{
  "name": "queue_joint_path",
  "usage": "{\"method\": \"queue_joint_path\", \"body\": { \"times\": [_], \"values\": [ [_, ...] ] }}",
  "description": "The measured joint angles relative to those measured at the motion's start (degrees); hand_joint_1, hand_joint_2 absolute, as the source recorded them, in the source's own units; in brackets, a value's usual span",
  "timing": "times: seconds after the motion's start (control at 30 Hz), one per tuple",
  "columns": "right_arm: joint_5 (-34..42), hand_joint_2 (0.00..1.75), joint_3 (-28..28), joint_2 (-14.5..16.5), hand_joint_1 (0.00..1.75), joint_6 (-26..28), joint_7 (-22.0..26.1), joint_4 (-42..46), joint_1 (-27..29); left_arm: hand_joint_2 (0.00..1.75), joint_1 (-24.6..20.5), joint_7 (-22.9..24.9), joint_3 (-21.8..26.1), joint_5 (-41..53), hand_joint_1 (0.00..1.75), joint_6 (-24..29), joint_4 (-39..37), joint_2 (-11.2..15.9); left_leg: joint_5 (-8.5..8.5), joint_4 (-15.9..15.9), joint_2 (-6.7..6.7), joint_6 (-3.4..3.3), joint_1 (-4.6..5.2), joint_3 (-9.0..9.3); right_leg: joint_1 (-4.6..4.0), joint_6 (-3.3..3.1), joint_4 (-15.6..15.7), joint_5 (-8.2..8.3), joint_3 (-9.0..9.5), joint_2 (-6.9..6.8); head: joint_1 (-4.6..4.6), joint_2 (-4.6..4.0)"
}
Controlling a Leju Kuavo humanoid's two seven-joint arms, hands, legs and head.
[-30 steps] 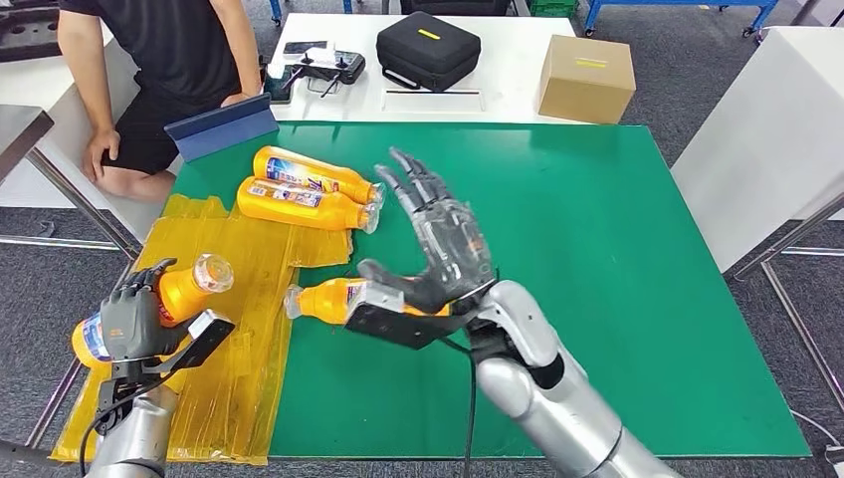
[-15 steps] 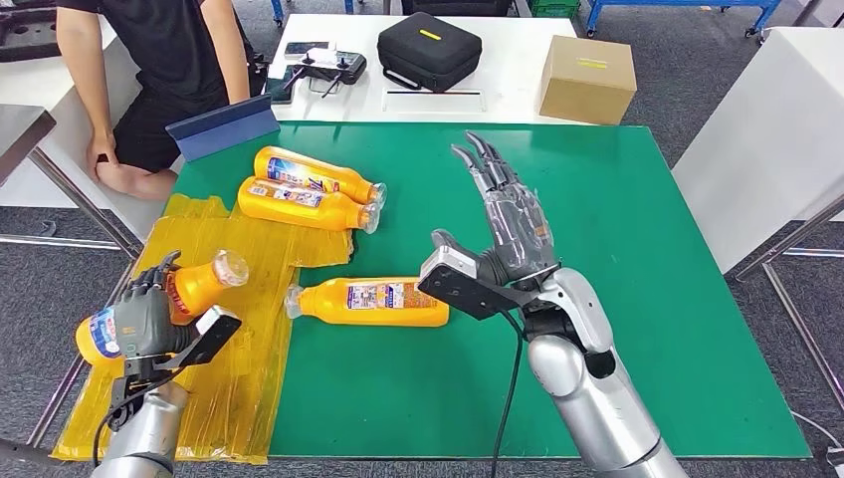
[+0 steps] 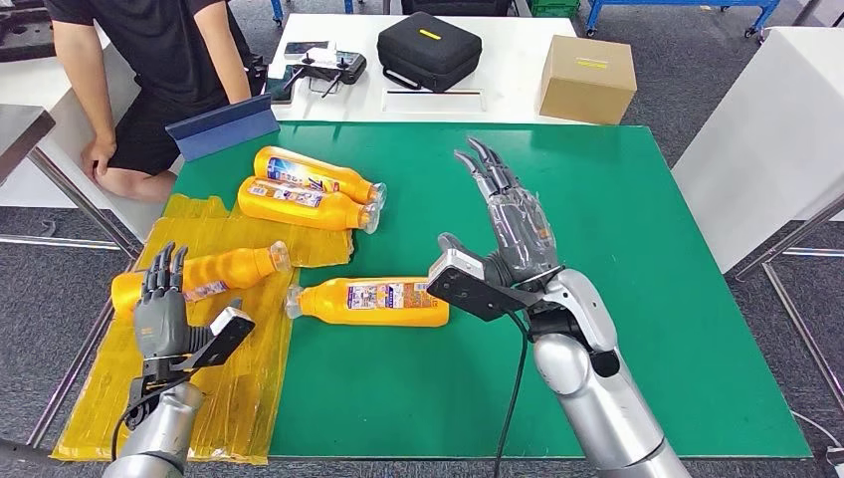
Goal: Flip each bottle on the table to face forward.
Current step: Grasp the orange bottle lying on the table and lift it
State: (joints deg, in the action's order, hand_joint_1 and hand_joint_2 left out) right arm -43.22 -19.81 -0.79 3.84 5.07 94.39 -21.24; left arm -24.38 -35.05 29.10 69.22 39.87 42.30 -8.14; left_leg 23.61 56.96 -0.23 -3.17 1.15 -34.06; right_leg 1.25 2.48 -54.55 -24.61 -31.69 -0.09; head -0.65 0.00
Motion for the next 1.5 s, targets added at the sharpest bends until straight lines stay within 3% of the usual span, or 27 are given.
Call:
{"method": "queue_joint_path", "body": {
  "times": [0.17,0.33,0.47,0.6,0.67,0.77,0.97,1.17,1.5],
  "values": [
    [0.34,0.00,-0.20,-0.30,0.00,-0.93,0.36,-1.54,-0.04,0.00,-0.58,-0.39,-1.09,-3.88,0.00,0.00,-0.89,-0.62,0.00,0.00,-0.01,0.00,0.00,0.00,-0.01,0.00,0.00,0.00,0.01,0.00,-0.01,0.00],
    [0.28,0.00,-1.28,-0.23,0.00,-2.49,0.37,-4.94,-0.83,0.00,-1.00,-0.43,-5.13,-11.76,0.00,0.00,-1.43,-1.01,-0.01,0.00,-0.03,0.00,0.00,-0.02,0.00,0.01,-0.01,0.00,0.03,-0.02,-0.01,0.00],
    [0.69,0.00,-3.22,-0.12,0.00,-3.85,0.58,-9.92,-3.09,0.00,-0.42,-0.43,-11.63,-30.37,0.00,-2.54,0.43,-0.81,-0.01,0.00,-0.01,-0.01,0.00,-0.06,0.00,-0.01,-0.03,0.03,0.06,-0.01,-0.01,0.00],
    [0.98,1.75,-5.94,0.01,0.00,-4.02,0.96,-17.76,-6.32,0.00,2.33,-0.10,-18.53,-56.11,0.00,-14.66,8.75,-0.40,-0.03,0.00,-0.03,-0.02,-0.01,-0.06,0.00,-0.01,-0.03,0.04,0.06,-0.03,-0.01,0.00],
    [0.75,1.75,-7.21,0.05,0.00,-3.71,0.89,-21.34,-7.73,0.00,3.95,0.06,-20.44,-64.05,0.00,-18.85,13.41,-0.20,-0.03,0.00,-0.03,-0.02,-0.01,-0.06,0.00,-0.01,-0.03,0.04,0.06,-0.03,-0.01,0.00],
    [0.05,1.75,-9.28,-0.13,0.00,-2.82,0.38,-26.20,-9.72,0.00,7.09,0.12,-22.58,-71.47,0.00,-21.04,21.30,0.18,-0.03,0.00,-0.02,-0.02,-0.01,-0.06,0.00,-0.01,-0.03,0.04,0.05,-0.03,-0.01,0.00],
    [-0.97,1.75,-12.29,-0.64,0.00,-1.83,-0.34,-31.75,-12.07,0.00,11.36,0.28,-24.71,-74.34,0.00,-21.22,31.72,1.01,-0.03,-0.01,-0.07,-0.02,-0.01,-0.08,0.00,-0.01,-0.02,0.03,0.03,-0.08,0.00,0.00],
    [-3.38,1.75,-16.31,-0.93,0.00,-1.33,-0.87,-38.61,-14.99,0.00,14.42,0.18,-25.35,-76.52,0.00,-20.86,36.30,1.99,-0.04,-0.01,-0.07,-0.02,-0.01,-0.07,0.00,-0.01,-0.02,0.04,0.04,-0.09,-0.01,0.00],
    [-3.57,1.75,-20.34,-0.80,0.00,-1.31,-0.22,-44.17,-16.75,0.00,16.25,-0.04,-25.15,-79.43,0.00,-21.90,36.93,3.65,-0.04,-0.01,-0.07,-0.02,-0.01,-0.07,0.00,-0.01,-0.03,0.04,0.03,-0.09,-0.01,0.00]
  ]
}}
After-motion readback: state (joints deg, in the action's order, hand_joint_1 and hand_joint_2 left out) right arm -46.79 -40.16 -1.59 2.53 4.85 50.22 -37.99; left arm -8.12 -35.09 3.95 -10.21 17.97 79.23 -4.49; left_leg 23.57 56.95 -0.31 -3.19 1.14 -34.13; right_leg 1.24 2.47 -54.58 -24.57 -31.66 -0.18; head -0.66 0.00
